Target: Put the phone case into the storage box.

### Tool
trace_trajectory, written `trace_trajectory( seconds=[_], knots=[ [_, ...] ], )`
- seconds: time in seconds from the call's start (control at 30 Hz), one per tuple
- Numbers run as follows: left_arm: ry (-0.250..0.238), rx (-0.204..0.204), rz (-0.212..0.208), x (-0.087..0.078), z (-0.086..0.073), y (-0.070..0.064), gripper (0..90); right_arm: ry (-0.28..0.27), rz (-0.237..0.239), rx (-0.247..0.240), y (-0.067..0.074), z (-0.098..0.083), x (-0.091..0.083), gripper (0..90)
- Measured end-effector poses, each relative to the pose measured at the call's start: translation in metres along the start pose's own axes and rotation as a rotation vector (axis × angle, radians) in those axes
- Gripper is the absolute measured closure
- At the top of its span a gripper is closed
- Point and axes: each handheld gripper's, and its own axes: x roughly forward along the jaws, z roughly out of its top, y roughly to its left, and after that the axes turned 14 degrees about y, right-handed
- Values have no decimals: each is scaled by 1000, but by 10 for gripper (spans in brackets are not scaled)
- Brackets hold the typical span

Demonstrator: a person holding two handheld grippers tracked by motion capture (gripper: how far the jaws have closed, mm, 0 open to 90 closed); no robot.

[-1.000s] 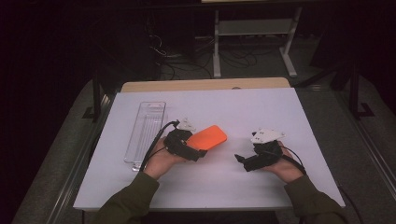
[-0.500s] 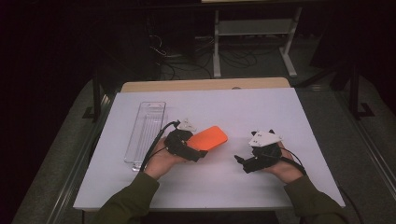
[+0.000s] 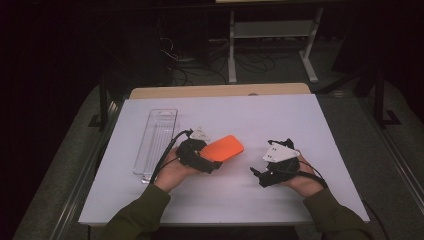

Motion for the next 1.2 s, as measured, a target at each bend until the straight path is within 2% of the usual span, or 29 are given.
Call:
trace_trajectory(
  seconds=[0.3,0.73,0.77,0.83,1.03,1.2],
  knots=[
    [0,-4,1,0,0,0,152,-3,-62,-61,6,1,0,0],
    [11,14,6,0,1,0,151,-8,-140,-145,14,0,2,0],
    [11,14,6,0,1,0,152,-4,-152,-171,13,0,2,0],
    [11,14,6,0,0,0,152,-7,-162,-186,14,0,2,0],
    [2,1,2,1,1,-1,152,-14,-184,-213,16,0,2,0],
    [5,8,3,1,1,-1,152,-26,-199,-222,17,0,1,0]
  ],
)
